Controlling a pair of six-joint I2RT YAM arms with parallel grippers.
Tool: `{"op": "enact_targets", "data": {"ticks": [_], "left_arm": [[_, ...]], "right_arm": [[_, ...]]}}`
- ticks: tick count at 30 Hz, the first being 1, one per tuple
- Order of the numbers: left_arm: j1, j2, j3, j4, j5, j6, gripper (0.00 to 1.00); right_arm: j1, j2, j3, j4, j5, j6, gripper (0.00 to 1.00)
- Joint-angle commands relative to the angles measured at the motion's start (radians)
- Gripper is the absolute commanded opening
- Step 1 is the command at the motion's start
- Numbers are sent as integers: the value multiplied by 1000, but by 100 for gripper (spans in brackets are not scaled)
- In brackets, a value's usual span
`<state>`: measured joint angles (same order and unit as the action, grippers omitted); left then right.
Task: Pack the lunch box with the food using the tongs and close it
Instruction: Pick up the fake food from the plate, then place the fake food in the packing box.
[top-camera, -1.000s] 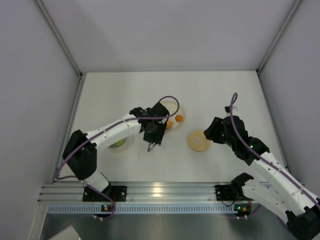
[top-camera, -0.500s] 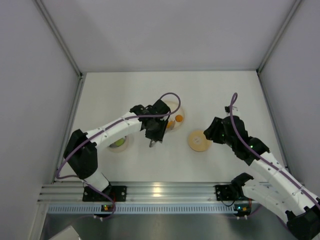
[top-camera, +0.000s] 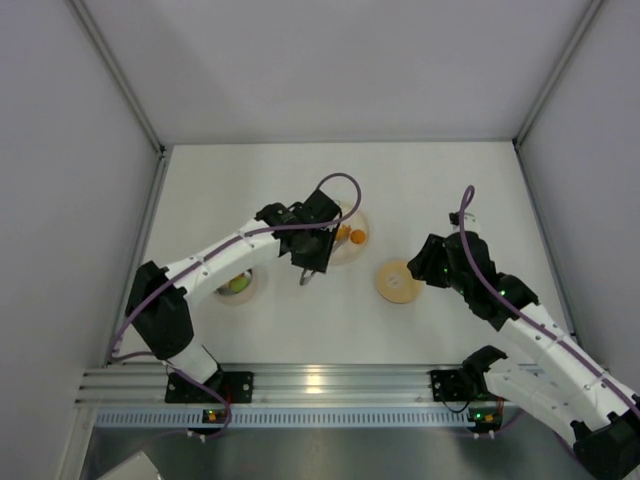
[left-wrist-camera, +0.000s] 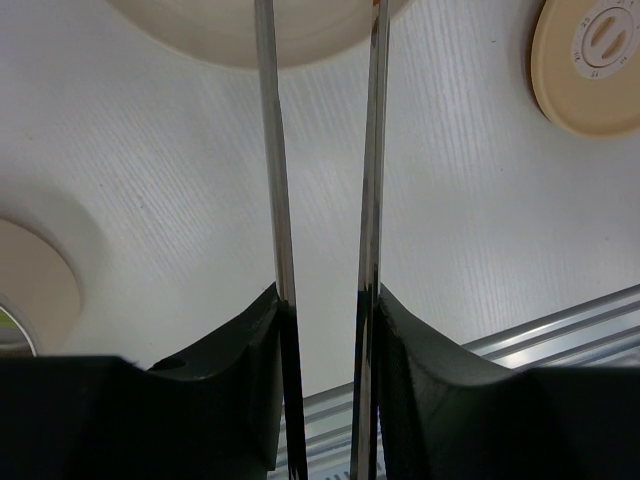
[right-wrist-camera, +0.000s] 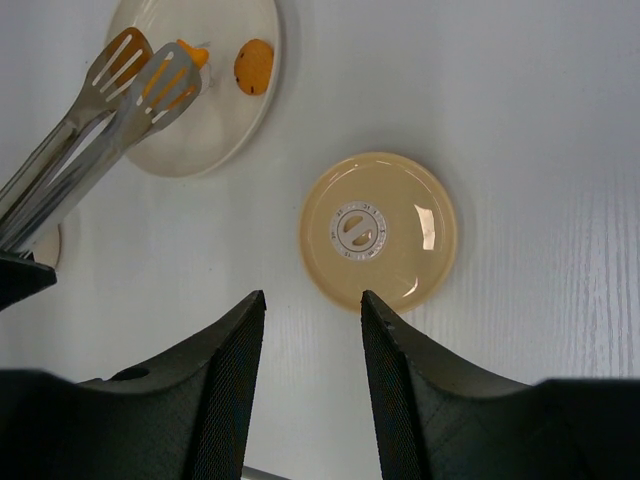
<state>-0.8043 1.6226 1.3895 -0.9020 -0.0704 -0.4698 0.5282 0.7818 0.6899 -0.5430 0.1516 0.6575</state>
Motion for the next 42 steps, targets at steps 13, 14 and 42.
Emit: {"op": "enact_targets", "data": {"ticks": [13,14,42], "left_arm": [[1,-395,-102,-187,-120,-90,37],[1,-447,-116,-222,-126,-105,37],[1,-958,-371,-604,-273,-371,45]], "right_arm": [[16,27,42,31,-18,1,43],[16,28,39,34,-21,2,43],[16,51,-10,104,-46,4,43]]}}
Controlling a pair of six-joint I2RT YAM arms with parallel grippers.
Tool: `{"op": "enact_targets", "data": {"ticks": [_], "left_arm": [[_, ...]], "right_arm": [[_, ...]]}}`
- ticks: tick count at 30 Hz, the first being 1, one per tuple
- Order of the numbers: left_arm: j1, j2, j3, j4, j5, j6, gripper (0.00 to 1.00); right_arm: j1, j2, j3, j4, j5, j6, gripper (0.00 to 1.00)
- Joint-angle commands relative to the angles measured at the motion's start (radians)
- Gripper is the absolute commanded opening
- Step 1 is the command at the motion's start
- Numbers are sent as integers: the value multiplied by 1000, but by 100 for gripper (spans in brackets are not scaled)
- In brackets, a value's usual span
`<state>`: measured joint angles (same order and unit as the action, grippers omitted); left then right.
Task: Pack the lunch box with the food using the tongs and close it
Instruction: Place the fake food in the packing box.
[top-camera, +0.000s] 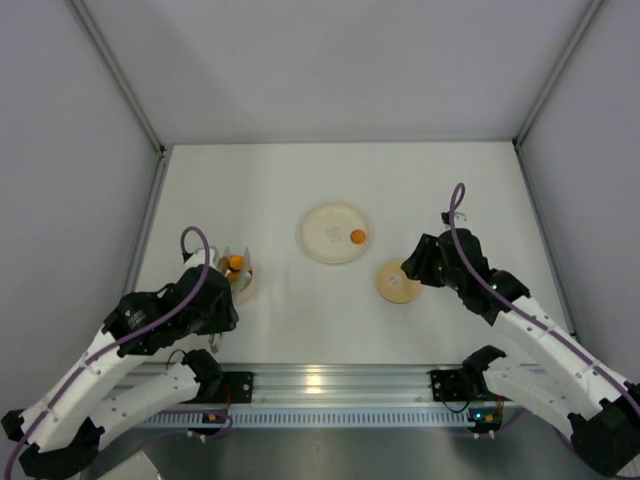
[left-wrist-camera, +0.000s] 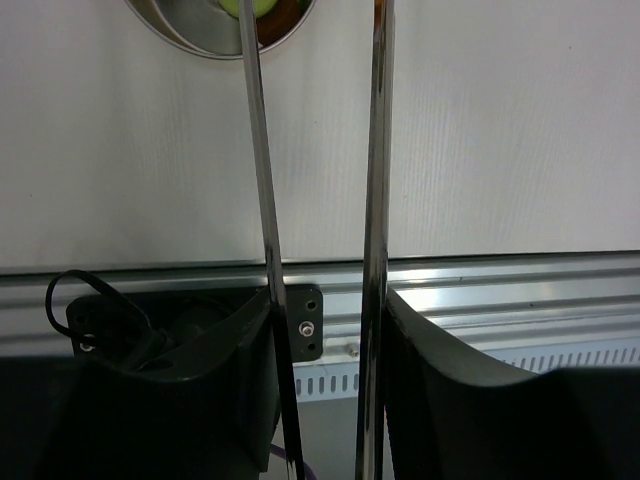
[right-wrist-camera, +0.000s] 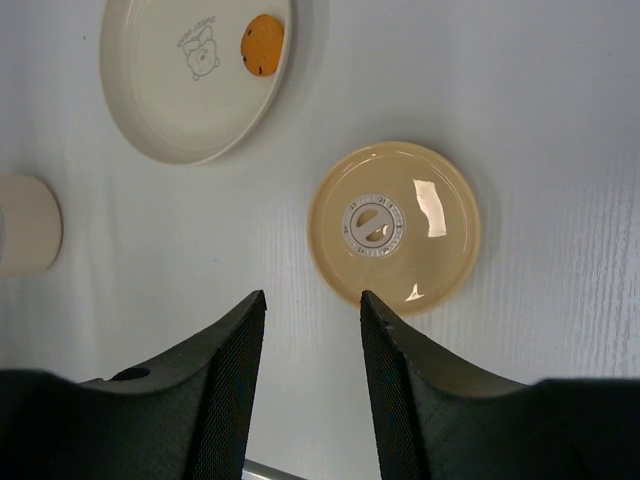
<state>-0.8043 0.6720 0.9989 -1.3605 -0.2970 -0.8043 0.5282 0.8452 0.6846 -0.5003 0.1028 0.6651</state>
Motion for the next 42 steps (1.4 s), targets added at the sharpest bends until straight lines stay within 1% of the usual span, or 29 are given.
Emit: {"op": "enact_targets", "data": {"ticks": [1,16,21,24,25,27,28,30,31,33,34,37,39,42], "left_arm": [[1,-11,17,-147,-47,-39,45],[1,-15,-3,-146,-76,-72,46],[-1,27,39,-92,-57,-26,47],[1,125,105,-37,-37,26,49],[1,189,124,7,-27,62,50],[1,259,185,61,-11,99,52],[1,332,210,119,21,129,52],[1,403,283,179,53,160,53],[1,475,305,234,71,190,53],[1,547,364,283,110,215,53],[1,617,383,303,122,232,53],[1,737,438,386,192,255,52],[-1,784,454,445,248,261,52],[-4,859,469,492,278,269,52]], "right_arm": [[16,-11,-3,63,3,-4,43],[16,0,-20,85,-8,-4,43],[16,6,-11,83,-9,-4,43],[16,8,-2,85,-15,-1,43],[16,9,1,80,-15,1,43],[16,9,7,71,-15,2,43],[16,6,16,63,-12,-2,43],[16,-4,24,36,1,-7,43],[16,-11,32,26,8,-10,43],[16,-29,36,3,18,-12,43],[16,-35,39,-3,23,-12,43],[15,-46,47,-33,35,-16,43],[15,-57,49,-44,46,-21,43],[15,-66,50,-58,55,-24,43]]}}
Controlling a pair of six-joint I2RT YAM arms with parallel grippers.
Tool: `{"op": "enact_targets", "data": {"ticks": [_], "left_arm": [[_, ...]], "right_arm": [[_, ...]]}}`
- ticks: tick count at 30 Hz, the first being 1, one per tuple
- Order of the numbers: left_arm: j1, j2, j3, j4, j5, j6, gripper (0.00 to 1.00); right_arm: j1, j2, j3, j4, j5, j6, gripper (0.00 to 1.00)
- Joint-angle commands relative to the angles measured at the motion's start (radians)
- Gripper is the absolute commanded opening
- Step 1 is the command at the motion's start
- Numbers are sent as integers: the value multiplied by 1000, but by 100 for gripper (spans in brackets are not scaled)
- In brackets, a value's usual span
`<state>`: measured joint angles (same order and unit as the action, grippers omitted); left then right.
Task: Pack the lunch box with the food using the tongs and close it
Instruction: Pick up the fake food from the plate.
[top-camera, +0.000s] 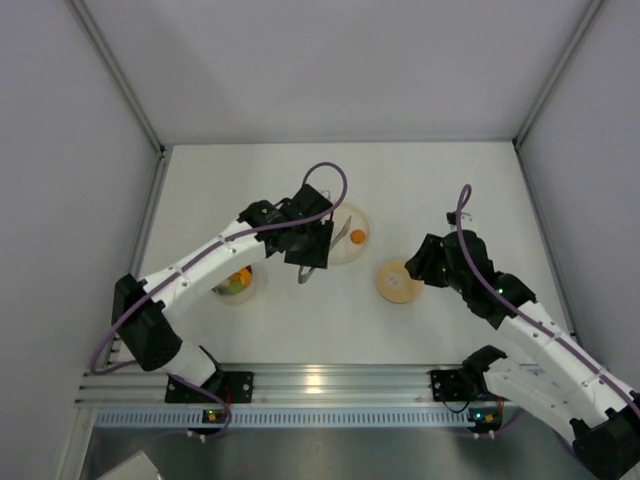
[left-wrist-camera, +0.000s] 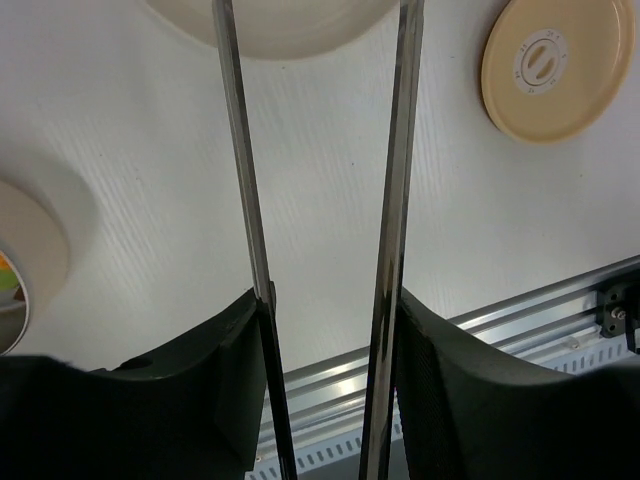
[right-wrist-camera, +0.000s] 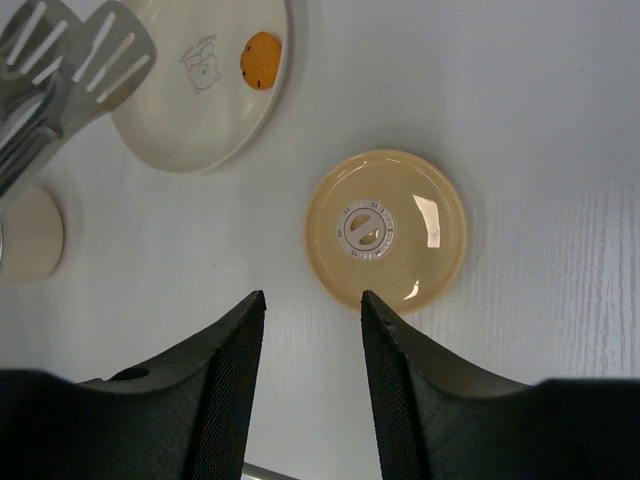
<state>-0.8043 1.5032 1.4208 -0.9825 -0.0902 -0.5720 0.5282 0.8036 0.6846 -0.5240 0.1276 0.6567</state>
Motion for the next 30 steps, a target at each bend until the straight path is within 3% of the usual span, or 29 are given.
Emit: {"op": "enact_targets", "data": {"ticks": [1,13,30], "left_arm": [[-6,58,52,122,73,40,52],[-9,186,63,209,84,46,52],[-36,288,89,191,55,50,51]], "right_arm": [[15,-26,50,-36,32,-16,43],[10,-35,47,-50,37,-17,44],[6,-61,43,-73,43,-28,44]]}}
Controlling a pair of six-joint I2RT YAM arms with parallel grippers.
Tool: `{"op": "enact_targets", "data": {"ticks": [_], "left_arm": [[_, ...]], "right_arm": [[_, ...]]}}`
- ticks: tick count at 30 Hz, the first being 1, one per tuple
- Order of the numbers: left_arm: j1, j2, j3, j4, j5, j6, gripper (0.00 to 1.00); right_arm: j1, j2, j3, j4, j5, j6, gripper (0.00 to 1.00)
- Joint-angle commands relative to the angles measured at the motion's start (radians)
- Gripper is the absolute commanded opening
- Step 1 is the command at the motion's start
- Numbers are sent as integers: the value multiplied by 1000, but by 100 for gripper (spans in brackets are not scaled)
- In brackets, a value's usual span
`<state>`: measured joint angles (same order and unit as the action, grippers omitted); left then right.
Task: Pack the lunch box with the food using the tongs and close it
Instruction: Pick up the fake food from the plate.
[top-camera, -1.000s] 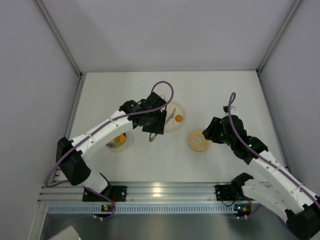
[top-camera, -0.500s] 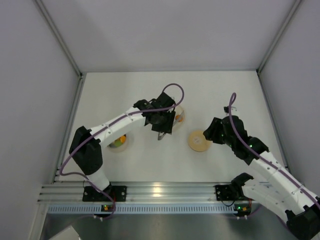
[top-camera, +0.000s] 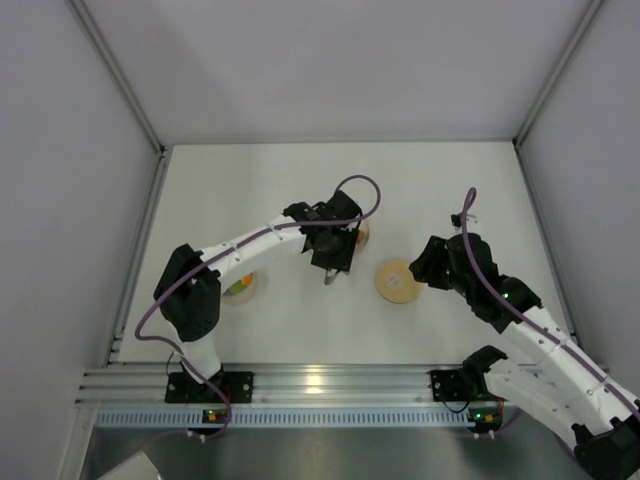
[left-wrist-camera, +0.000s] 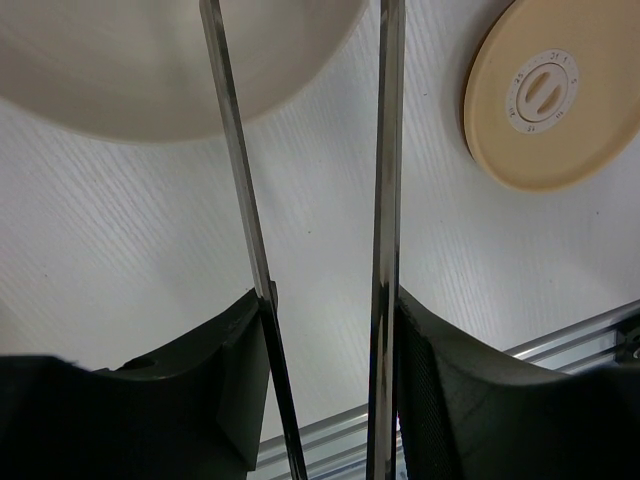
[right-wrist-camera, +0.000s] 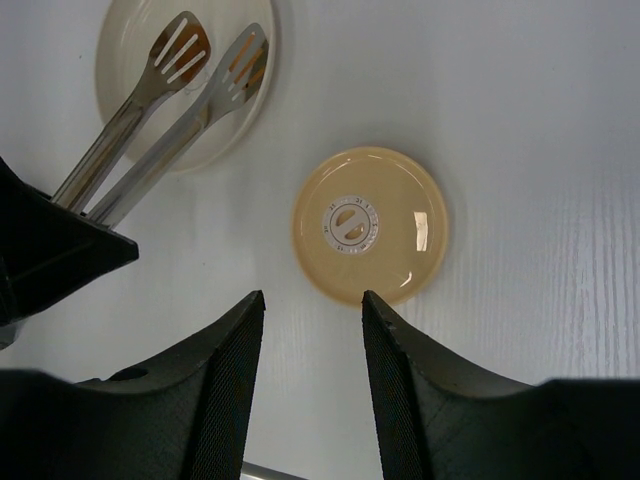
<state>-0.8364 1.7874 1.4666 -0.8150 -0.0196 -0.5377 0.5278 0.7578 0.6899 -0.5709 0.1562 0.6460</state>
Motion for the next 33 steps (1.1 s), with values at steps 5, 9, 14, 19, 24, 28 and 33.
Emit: {"op": "enact_targets", "data": {"ticks": [5,9,14,19,24,28,33], "left_arm": [[-4,26,52,19,-17,19,51],[-6,47,70,-3,-39,16,51],[-4,38,69,-30,-80,8,51],[-4,18,52,-49,-100,4,51],[-3,-26,11,-52,-108,1,52],[-3,-36,0,-53,-100,5,52],[-1,-34,8,-61,-111,2,52]], "right_arm": [[5,-20,39,-27,14,-20,44],[3,-20,40,-27,14,-22,44],[3,-17,37,-24,14,-23,44],[0,-14,36,-18,8,-20,44],[0,-11,39,-11,-3,-17,44],[0,-9,37,-6,-10,-11,44],[0,-9,37,-9,-6,-16,44]]}}
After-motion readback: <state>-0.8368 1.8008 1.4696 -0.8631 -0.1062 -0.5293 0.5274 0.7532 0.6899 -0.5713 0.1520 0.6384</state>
